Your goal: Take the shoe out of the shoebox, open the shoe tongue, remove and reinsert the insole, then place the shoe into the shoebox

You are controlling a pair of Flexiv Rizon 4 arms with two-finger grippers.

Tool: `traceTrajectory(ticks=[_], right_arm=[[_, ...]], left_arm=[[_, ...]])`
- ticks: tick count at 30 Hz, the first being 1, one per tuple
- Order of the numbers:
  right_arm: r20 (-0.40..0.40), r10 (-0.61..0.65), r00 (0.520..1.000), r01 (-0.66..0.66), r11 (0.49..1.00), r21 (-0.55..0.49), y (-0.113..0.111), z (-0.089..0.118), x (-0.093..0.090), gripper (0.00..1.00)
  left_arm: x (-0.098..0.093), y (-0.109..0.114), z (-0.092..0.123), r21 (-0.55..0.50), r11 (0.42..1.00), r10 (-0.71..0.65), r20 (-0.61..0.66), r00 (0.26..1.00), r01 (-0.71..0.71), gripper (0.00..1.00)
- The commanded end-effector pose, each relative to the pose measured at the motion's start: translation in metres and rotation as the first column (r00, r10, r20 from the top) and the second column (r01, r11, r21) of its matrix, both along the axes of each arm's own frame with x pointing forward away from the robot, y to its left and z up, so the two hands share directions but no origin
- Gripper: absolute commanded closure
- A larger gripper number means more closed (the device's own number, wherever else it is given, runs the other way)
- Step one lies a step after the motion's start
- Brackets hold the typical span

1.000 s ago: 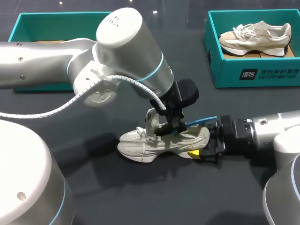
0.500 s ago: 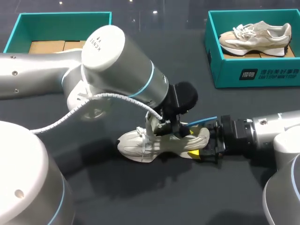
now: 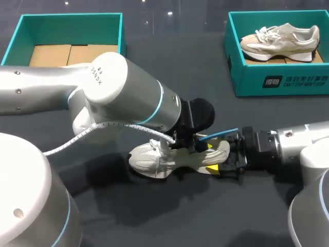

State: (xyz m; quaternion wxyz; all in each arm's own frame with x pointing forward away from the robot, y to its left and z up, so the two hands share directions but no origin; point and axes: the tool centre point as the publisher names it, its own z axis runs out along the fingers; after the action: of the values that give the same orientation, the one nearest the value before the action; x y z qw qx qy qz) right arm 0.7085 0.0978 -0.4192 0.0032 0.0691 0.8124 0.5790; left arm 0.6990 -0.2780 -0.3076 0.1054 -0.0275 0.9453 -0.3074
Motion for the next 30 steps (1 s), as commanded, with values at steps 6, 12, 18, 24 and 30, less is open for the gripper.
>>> traceTrajectory(ticks=[6, 12, 18, 24, 30], right_arm=[[-0.002, 0.001, 1.0, -0.001, 1.0, -0.004, 0.001, -0.001, 0.0, 1.0], [-0.002, 0.001, 1.0, -0.001, 1.0, -0.004, 0.001, -0.001, 0.0, 1.0], [-0.002, 0.001, 1.0, -0.001, 1.0, -0.004, 0.001, -0.001, 0.0, 1.0], [-0.002, 0.001, 1.0, -0.001, 1.0, -0.004, 0.001, -0.001, 0.0, 1.0], [-0.002, 0.001, 1.0, -0.001, 1.0, -0.004, 0.001, -0.001, 0.0, 1.0]], left_arm=[[0.001, -0.019, -0.015, 0.002, 1.0, -0.002, 0.02, 1.0, 0.001, 0.4], [0.008, -0.025, -0.021, -0.009, 1.0, 0.0, 0.014, 1.0, 0.0, 0.36], [0.014, -0.026, -0.026, -0.024, 1.0, 0.004, -0.006, 1.0, -0.004, 0.52], [0.018, -0.024, -0.027, -0.031, 0.999, 0.017, -0.001, 1.0, -0.017, 0.59], [0.02, -0.022, -0.028, -0.041, 0.999, 0.022, -0.012, 1.0, -0.022, 1.0]])
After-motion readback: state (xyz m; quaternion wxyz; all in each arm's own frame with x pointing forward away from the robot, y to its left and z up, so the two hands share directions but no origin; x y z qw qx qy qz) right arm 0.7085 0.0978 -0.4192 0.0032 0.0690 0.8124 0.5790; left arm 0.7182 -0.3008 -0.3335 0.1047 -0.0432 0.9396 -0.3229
